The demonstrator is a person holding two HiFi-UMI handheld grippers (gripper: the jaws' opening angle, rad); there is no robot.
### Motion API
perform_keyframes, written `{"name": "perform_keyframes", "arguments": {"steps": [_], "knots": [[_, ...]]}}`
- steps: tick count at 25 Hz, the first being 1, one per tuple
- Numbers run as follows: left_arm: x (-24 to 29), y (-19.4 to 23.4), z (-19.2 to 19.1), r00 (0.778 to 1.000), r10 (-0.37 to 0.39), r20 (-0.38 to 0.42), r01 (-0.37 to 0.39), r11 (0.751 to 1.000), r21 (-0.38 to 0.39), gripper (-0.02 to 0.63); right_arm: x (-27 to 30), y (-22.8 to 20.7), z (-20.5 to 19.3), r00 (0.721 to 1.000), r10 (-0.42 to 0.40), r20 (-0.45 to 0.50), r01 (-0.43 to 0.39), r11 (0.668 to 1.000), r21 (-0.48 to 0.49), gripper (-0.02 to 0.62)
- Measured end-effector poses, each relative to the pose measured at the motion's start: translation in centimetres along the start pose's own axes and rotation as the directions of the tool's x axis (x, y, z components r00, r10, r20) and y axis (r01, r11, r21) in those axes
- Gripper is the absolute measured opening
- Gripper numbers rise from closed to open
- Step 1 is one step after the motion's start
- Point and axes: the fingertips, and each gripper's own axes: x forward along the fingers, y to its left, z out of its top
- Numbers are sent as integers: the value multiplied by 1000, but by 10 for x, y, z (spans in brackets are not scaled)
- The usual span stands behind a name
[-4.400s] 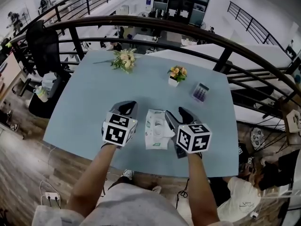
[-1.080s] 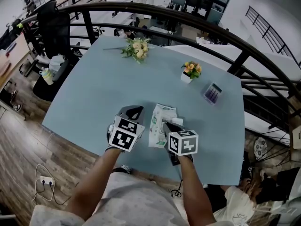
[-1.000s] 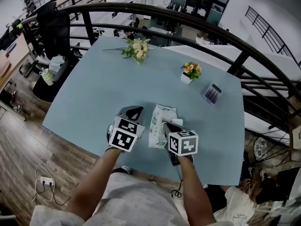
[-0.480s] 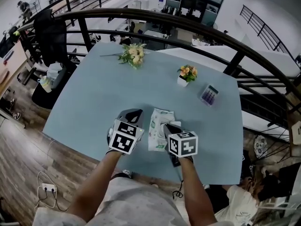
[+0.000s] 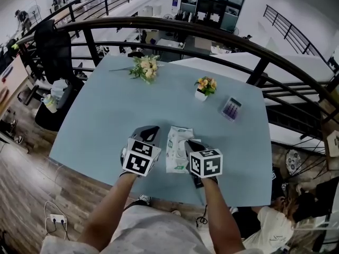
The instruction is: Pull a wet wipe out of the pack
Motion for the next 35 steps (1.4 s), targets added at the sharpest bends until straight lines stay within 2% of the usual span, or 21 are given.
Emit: {"name": "perform_keyframes", "arguments": {"steps": [35], "knots": [[-12, -4, 41, 998, -42, 40, 39, 997, 62, -6, -51, -17, 59, 983, -110, 146, 108, 994, 21, 12]]}}
